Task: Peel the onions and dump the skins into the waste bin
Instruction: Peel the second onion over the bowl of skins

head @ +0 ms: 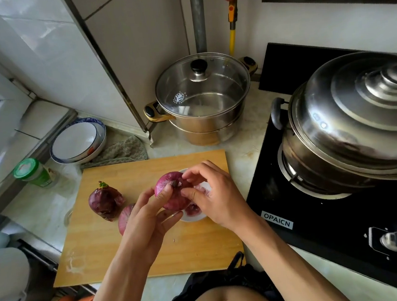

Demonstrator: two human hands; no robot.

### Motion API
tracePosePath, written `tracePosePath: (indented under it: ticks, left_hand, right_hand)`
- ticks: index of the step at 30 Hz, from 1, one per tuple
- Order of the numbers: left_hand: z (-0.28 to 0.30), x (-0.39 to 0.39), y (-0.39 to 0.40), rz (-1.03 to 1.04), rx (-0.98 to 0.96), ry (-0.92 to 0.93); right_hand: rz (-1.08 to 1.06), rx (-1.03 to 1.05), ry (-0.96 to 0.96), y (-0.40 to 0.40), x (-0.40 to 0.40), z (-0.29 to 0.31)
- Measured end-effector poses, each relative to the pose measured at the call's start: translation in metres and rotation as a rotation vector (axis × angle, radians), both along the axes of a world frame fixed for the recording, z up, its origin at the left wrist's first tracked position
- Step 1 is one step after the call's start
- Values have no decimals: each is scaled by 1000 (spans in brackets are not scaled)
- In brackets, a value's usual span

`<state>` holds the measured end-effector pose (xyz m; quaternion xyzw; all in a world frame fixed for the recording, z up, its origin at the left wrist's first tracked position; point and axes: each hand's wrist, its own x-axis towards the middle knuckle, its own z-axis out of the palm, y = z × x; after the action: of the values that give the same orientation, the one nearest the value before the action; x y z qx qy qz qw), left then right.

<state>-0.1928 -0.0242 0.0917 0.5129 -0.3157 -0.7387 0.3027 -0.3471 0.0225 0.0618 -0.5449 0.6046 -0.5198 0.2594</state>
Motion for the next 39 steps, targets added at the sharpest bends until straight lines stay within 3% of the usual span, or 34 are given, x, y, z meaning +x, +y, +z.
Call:
tracePosePath:
  ticks: [39]
  left_hand:
    - [-1, -2, -3, 2, 4, -55]
  right_hand:
    - [-34, -2, -4, 0, 0, -6]
